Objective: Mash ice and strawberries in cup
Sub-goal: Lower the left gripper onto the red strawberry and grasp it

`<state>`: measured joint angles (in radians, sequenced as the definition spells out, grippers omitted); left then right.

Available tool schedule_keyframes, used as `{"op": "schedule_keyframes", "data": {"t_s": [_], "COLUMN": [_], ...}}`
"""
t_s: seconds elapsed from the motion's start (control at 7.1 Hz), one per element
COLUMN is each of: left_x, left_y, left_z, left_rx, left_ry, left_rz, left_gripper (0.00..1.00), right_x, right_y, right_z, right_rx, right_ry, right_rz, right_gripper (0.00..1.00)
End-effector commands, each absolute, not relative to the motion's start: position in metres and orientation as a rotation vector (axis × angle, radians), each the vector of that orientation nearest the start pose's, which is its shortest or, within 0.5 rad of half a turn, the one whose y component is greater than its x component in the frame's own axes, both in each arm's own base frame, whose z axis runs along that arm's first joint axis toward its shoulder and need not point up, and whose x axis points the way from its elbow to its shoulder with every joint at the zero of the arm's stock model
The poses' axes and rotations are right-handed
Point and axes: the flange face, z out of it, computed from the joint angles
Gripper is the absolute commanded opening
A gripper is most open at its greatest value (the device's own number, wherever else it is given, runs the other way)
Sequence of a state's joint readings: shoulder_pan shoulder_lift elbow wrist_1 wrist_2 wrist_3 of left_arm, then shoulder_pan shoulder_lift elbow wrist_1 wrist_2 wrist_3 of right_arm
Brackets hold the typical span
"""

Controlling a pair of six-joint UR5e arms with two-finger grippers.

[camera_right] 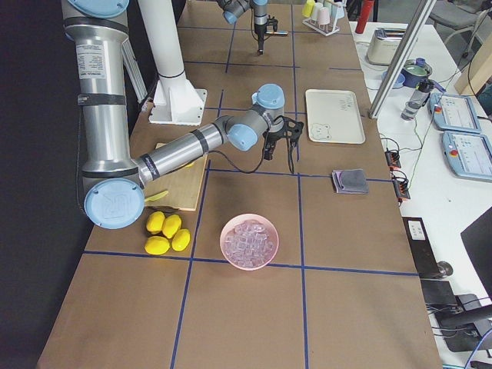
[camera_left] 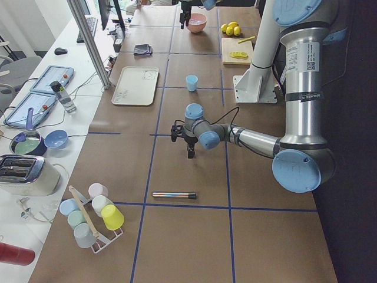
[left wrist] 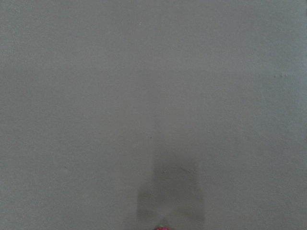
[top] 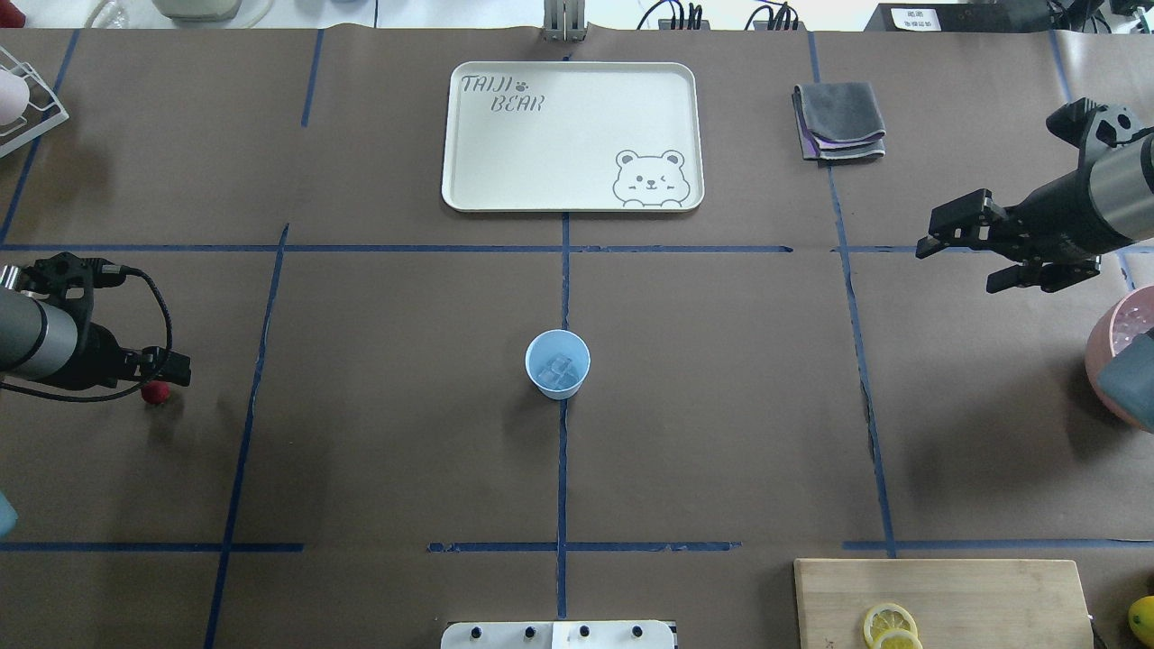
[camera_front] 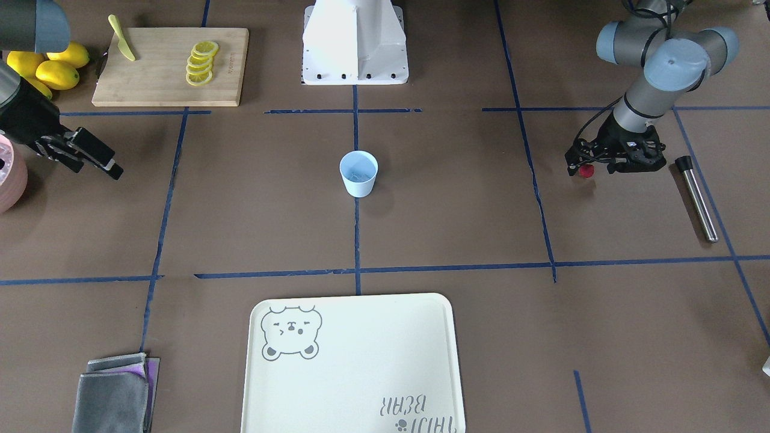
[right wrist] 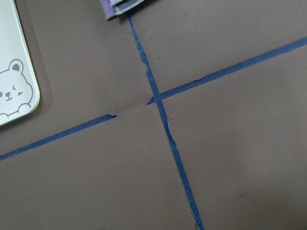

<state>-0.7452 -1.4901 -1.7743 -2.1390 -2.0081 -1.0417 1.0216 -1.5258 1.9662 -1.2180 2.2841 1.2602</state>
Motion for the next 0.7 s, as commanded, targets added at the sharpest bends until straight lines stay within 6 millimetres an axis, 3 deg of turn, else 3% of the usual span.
{"op": "schedule_keyframes", "data": {"t_s": [0.0,0.14,0.28,0.42,0.56], "left_x": [0.3014,0.3014,0.3014,0.3016,0.3017], "left_y": [-0.3982,-0.3982,-0.3980,-0.3977,-0.3975], "left_z": [0.5527,0.5527,0.5519,0.5517,0.5519], "left_rx": [0.056,0.055,0.053,0.049,0.047], "left_ry": [0.784,0.785,0.787,0.789,0.789], "left_rz": [-0.050,-0.053,-0.056,-0.055,-0.054], "left_gripper": [1.00,0.99,0.86,0.66,0.37], "right_x": [-0.2019,-0.2021,-0.2019,-0.2014,-0.2012], "right_y": [-0.4603,-0.4606,-0.4603,-0.4608,-0.4606], "right_z": [0.4002,0.3994,0.4001,0.4009,0.4002], "right_rx": [-0.062,-0.061,-0.062,-0.062,-0.061], "right_ry": [-1.019,-1.020,-1.019,-1.018,-1.019], "right_rz": [0.365,0.364,0.365,0.367,0.367], "right_gripper": [1.00,1.00,1.00,1.00,1.00]}}
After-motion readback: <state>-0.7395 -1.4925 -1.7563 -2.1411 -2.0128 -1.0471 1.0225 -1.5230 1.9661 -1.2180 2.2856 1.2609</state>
